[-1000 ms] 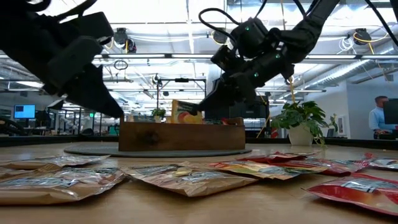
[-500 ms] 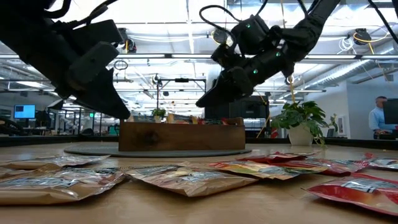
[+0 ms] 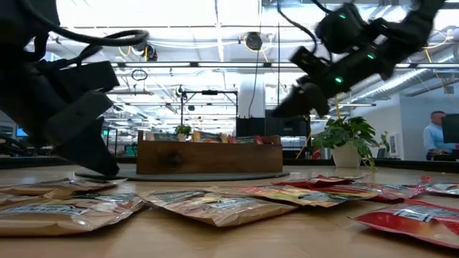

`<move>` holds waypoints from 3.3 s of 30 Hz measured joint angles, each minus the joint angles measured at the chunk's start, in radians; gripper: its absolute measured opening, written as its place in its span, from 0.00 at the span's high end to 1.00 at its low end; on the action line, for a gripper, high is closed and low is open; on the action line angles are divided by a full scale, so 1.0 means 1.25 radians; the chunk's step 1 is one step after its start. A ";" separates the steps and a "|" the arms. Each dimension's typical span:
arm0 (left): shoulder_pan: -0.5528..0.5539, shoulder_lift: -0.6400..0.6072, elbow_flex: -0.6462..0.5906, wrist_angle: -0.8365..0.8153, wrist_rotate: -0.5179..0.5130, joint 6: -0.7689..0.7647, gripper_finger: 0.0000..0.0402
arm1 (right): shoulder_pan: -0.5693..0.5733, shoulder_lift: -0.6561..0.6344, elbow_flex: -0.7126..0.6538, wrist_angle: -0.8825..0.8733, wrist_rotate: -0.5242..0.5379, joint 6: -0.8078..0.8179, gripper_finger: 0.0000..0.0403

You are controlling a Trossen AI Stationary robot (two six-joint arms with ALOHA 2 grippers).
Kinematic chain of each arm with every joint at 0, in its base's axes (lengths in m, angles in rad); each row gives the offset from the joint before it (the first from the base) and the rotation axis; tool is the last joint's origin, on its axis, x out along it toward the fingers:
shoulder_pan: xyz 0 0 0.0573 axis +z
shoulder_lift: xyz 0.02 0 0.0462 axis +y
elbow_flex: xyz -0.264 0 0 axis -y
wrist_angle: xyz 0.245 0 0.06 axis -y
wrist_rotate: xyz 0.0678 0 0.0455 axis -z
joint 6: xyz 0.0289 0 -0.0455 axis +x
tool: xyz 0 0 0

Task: Pick & Place Tea
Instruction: Adjust the wooden organizer

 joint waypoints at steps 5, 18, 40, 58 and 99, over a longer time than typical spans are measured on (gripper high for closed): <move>0.002 -0.005 -0.009 -0.005 -0.012 -0.066 0.96 | -0.017 -0.001 -0.084 0.088 0.001 0.082 0.98; 0.082 -0.009 -0.009 -0.020 -0.006 -0.094 0.98 | -0.011 0.131 -0.102 0.165 -0.107 0.157 1.00; 0.226 -0.010 -0.008 0.030 0.047 0.149 0.95 | 0.079 0.229 -0.091 0.291 -0.182 0.225 1.00; 0.223 -0.010 -0.006 0.159 0.149 0.270 0.98 | 0.097 0.229 -0.093 0.269 -0.100 0.249 1.00; -0.011 -0.009 0.249 -0.697 0.018 -0.331 0.99 | 0.179 0.223 -0.113 0.288 0.041 0.248 1.00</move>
